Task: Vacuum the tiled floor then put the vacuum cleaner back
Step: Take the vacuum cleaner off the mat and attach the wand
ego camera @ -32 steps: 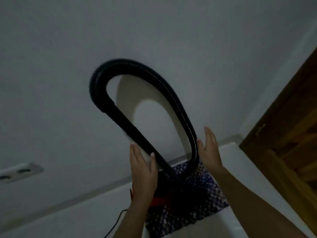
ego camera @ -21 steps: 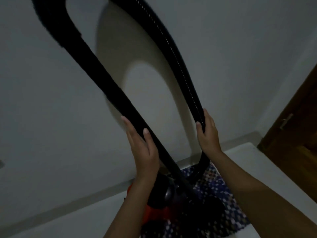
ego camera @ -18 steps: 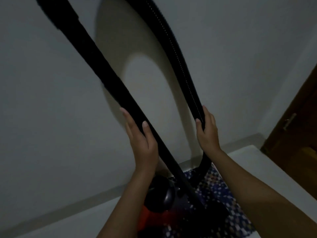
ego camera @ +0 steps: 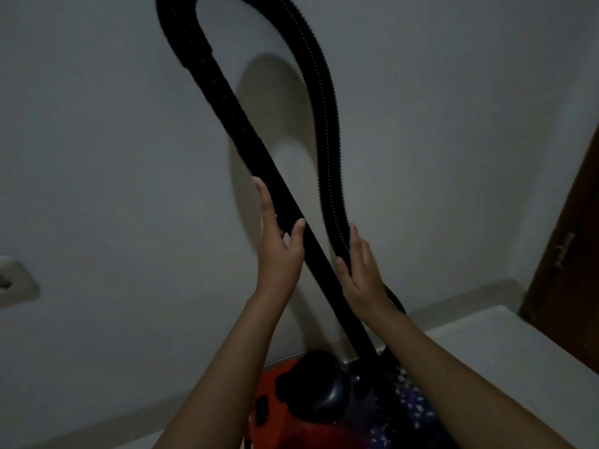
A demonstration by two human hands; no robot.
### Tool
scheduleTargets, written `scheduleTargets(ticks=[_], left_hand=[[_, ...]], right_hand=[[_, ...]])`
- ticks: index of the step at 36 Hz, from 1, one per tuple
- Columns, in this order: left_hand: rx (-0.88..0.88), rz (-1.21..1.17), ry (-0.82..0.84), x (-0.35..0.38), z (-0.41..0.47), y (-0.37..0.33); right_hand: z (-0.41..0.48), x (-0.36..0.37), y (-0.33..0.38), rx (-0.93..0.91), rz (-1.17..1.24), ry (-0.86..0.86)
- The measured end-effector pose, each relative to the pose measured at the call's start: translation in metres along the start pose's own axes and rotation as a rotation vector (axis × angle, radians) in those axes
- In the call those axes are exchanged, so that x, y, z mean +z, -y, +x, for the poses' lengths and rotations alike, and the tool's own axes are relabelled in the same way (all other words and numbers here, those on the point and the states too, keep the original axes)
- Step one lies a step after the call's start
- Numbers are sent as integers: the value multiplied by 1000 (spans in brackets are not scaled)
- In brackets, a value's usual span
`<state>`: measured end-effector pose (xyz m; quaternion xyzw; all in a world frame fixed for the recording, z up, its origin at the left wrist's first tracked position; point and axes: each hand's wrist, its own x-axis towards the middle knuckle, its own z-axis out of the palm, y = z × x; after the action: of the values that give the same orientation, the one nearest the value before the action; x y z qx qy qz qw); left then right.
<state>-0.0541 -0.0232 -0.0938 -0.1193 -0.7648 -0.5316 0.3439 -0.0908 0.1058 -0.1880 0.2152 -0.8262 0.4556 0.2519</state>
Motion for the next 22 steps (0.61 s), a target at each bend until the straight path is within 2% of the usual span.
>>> scheduleTargets(ticks=[13, 22], left_hand=[[-30, 17, -14, -28, -12, 9], [-79, -118, -106, -59, -38, 32]], right_hand=[[-11, 45, 27, -45, -258, -65], [-22, 64, 35, -164, -391, 24]])
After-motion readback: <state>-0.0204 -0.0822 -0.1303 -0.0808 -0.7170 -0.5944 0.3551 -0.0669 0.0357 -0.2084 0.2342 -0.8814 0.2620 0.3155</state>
